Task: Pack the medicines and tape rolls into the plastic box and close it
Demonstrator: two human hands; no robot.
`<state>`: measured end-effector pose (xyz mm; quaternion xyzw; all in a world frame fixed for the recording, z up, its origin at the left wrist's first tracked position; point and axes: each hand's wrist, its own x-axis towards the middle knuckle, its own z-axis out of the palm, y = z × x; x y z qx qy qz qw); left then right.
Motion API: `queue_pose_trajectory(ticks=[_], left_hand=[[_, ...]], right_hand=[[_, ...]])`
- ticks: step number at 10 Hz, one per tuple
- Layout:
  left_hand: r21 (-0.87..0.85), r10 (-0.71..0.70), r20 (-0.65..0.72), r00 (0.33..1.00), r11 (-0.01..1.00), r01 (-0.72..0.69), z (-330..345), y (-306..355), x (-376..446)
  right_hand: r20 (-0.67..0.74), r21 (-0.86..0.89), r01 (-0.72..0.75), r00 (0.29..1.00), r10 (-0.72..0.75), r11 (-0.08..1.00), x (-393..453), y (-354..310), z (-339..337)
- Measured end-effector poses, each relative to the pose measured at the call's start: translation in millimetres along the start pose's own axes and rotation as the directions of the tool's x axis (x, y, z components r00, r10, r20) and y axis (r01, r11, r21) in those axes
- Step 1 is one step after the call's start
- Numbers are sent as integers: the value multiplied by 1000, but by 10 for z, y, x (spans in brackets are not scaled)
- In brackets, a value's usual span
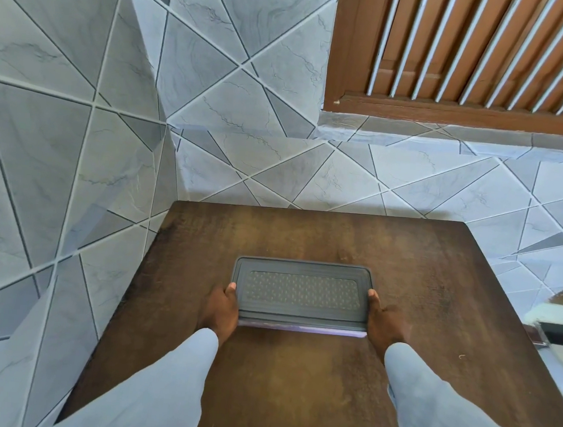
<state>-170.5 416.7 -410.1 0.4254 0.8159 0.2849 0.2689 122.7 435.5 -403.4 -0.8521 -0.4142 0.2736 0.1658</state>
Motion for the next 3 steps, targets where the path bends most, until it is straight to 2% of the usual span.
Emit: queue_pose_trajectory(ticks=[1, 2, 3], left_hand=[[72, 36, 15, 999, 997, -37, -49, 12, -10], [189, 124, 14, 992, 974, -124, -166, 2, 36], [289, 340, -33, 940, 903, -317, -364, 231, -3]], right_hand=[[-18, -28, -5, 1000, 5, 1000, -35, -29, -38], [-98, -88, 93, 990, -102, 992, -150, -61, -101], [-187, -218, 301, 921, -342, 928, -374, -218, -209]])
